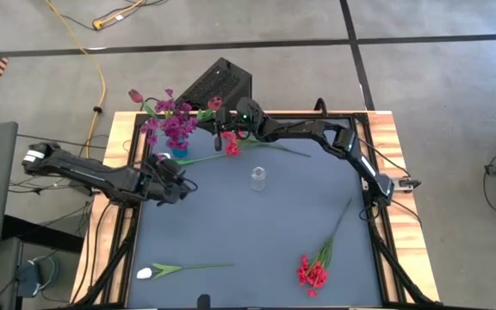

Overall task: Sort flowers into vase by color
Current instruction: Put the dark red tulip into the blue vase

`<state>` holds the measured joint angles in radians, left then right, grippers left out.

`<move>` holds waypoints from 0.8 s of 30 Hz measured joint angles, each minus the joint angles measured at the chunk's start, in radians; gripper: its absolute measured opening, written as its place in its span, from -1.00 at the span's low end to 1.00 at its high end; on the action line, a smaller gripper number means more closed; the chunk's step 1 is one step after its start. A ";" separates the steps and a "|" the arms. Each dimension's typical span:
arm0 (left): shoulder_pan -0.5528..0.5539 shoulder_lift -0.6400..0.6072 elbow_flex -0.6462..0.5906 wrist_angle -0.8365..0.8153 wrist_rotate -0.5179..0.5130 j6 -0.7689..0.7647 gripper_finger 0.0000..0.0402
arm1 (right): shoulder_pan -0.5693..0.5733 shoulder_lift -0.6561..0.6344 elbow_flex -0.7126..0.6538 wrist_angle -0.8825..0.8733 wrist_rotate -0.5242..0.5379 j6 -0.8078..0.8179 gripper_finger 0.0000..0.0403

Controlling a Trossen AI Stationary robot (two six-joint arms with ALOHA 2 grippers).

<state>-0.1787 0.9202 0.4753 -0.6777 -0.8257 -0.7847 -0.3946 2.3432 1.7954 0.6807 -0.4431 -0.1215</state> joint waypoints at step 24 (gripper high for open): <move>-0.011 -0.119 -0.295 0.174 -0.383 -0.113 0.32 | 0.000 0.001 0.000 0.008 -0.005 -0.003 -0.90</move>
<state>-0.1898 0.8016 0.1804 -0.5039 -1.2088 -0.8976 -0.3946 2.3440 1.7954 0.6891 -0.4477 -0.1246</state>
